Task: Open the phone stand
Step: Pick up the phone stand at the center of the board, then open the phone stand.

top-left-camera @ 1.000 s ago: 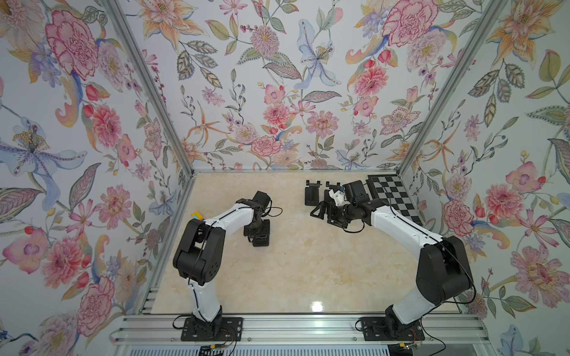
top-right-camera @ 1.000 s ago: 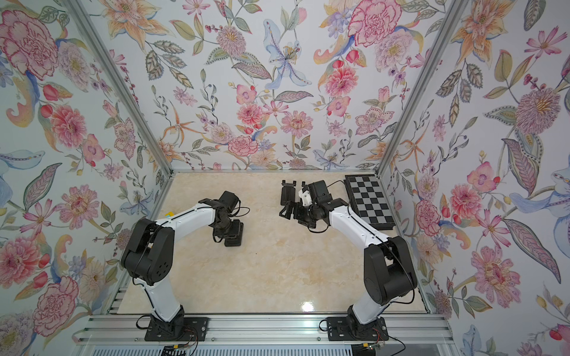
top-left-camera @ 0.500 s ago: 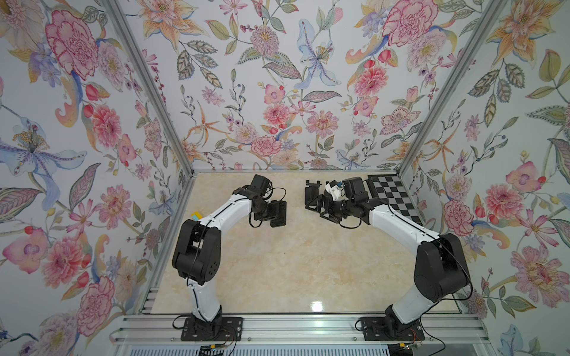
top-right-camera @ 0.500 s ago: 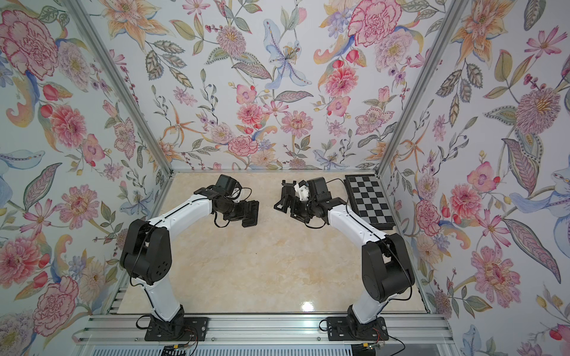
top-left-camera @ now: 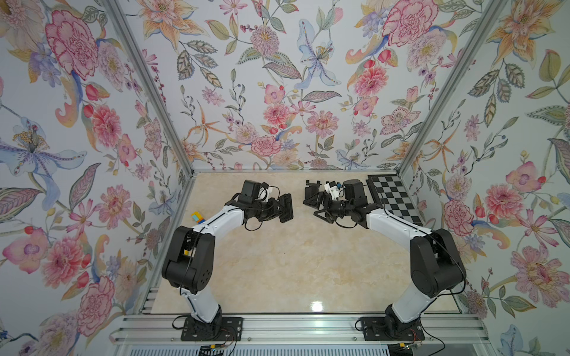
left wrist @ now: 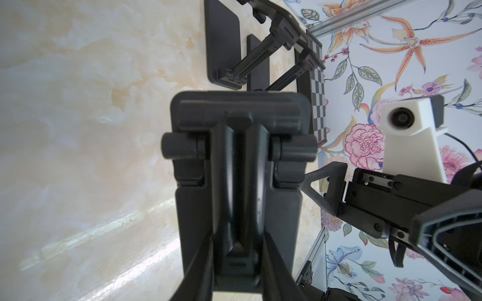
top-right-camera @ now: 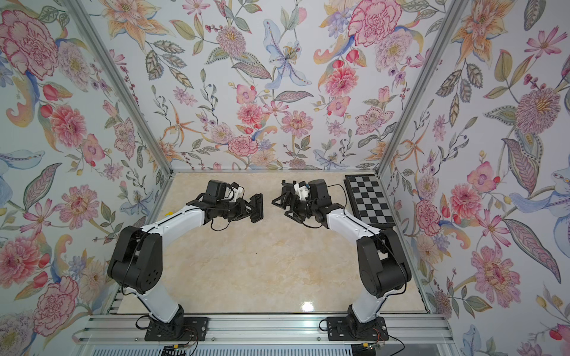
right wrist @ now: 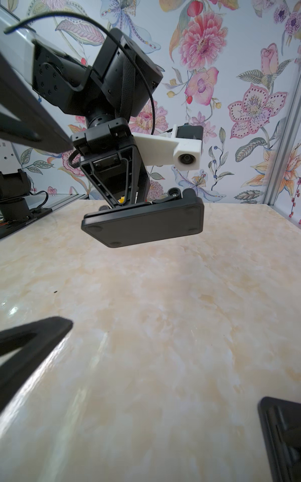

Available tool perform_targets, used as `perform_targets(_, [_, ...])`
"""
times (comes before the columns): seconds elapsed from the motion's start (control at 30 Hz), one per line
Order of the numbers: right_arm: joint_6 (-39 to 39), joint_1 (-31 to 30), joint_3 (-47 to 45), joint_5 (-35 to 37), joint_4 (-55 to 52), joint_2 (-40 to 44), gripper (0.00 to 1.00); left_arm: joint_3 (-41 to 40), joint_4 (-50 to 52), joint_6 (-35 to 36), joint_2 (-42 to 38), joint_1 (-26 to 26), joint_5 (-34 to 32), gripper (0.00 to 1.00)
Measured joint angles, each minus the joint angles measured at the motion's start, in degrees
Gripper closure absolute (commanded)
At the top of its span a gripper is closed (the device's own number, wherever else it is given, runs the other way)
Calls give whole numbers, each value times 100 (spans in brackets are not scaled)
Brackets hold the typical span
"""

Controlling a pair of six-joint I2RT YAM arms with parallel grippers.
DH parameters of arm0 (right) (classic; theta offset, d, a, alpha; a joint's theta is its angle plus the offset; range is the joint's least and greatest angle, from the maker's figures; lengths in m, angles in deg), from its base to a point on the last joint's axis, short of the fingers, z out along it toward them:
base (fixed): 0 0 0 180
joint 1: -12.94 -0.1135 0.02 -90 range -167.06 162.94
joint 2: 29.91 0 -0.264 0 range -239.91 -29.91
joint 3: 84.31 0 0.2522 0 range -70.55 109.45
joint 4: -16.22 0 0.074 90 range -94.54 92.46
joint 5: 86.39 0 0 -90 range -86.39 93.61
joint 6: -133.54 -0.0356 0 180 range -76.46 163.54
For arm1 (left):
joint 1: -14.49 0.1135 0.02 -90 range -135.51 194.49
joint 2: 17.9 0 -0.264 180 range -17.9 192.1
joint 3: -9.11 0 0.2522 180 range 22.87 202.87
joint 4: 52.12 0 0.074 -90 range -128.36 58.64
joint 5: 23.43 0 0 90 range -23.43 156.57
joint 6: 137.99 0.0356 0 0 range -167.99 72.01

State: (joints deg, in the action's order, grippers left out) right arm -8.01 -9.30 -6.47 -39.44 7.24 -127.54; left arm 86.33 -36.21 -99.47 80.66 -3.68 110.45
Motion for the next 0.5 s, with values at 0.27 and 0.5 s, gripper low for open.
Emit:
perform_targets(0.27, [-874,-55,-313,-361,1381,-188,0,-442,-1818,-1084,-17,70,730,100])
perform_targets(0.5, [-1722,-216,-638,-529,2780,-400,0,-929,-3602,-2192,-17,66,1191,100])
